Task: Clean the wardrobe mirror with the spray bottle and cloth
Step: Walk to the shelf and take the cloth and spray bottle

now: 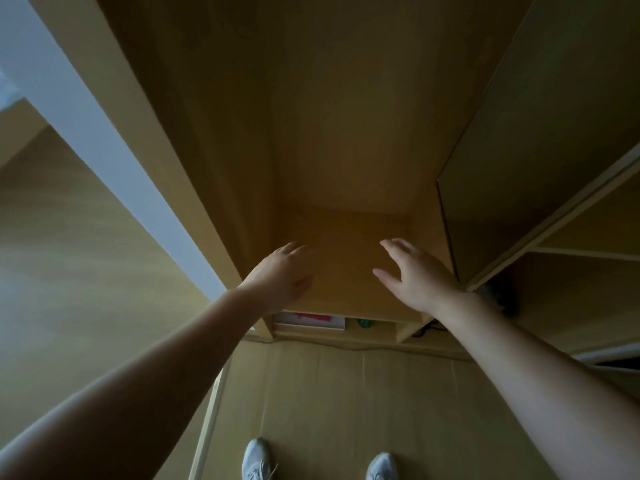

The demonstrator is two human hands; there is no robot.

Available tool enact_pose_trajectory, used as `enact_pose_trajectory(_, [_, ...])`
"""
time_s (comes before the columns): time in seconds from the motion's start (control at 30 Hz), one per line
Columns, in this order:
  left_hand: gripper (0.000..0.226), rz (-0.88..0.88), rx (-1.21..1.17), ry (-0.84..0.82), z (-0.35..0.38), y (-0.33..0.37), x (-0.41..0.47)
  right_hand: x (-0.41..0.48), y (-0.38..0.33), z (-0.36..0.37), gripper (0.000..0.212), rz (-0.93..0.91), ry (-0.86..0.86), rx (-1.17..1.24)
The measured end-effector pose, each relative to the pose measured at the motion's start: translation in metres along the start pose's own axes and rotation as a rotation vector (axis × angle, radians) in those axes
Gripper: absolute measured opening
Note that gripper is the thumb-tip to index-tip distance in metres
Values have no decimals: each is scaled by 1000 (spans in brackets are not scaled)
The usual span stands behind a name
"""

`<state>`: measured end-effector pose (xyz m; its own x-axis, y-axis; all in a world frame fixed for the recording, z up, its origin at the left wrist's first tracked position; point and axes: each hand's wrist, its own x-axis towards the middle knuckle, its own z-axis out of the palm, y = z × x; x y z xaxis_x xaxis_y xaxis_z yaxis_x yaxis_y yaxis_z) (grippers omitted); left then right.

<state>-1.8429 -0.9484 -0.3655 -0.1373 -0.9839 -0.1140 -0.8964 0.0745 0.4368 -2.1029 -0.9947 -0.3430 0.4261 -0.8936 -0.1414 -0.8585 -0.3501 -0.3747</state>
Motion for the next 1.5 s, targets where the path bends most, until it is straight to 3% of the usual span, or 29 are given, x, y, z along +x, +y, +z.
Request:
enact_pose_trajectory(0.33, [55,12,-27,14,117,-47,17,23,57,115,53,-116,36,68])
enact_pose_trajectory(0.7, [47,151,35,-29,289,-130,11,21,116,317,34,-331,134,47])
enact_pose_trajectory(1.03, [45,209,98,-48,460,-215,47,48,186,497,33,-416,155,-55])
enact_pose_trajectory(1.23, [47,235,137,-13,526,-243,81,73,226,555,35,-437,171,-147])
enact_pose_trajectory(1.5, [45,273,149,6,543,-242,101,86,248,580,38,-398,96,-215])
